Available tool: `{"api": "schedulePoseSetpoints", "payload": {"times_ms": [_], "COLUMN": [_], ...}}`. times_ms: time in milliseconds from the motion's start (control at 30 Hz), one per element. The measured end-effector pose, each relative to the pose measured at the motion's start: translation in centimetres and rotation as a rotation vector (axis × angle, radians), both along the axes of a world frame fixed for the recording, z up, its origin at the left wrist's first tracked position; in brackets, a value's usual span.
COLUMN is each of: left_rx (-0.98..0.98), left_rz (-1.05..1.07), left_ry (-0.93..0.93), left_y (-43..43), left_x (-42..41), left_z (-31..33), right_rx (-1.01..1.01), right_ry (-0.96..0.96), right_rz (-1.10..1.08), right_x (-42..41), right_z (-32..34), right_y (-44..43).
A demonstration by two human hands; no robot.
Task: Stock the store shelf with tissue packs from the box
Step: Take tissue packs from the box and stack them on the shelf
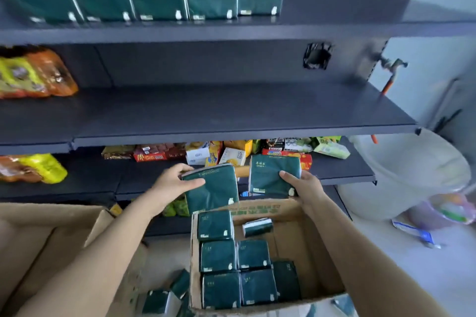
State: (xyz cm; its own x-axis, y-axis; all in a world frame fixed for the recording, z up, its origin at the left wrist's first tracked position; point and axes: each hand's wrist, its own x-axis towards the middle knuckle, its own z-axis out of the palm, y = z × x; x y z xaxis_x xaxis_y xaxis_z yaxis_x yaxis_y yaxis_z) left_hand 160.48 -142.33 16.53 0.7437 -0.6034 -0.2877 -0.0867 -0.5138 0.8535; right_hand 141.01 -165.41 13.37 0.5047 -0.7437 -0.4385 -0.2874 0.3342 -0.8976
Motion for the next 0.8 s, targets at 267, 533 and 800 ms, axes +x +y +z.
{"api": "schedulePoseSetpoints", "payload": {"times_ms": [267, 533, 800], "left_rx": [-0.308, -0.392, -0.46], "left_rz": [0.005, -0.014, 0.051], "left_ry": [-0.11, -0.231, -0.391], "left_y": [-0.9, -3.5, -8.3], "left_x": [1.2, 3.3, 4.7], "left_z": [10.7, 19.6, 24.8], "right_rx": [-0.245, -0.436, -0.536], "right_ry": [-0.1, -0.25, -0.324], "right_rz": [-0.067, -0.082, 0.019], "right_x": [2.0, 4.5, 10.5], "right_z": [11.2, 21.0, 27.2], "right_y": [-0.9, -3.7, -10.3]}}
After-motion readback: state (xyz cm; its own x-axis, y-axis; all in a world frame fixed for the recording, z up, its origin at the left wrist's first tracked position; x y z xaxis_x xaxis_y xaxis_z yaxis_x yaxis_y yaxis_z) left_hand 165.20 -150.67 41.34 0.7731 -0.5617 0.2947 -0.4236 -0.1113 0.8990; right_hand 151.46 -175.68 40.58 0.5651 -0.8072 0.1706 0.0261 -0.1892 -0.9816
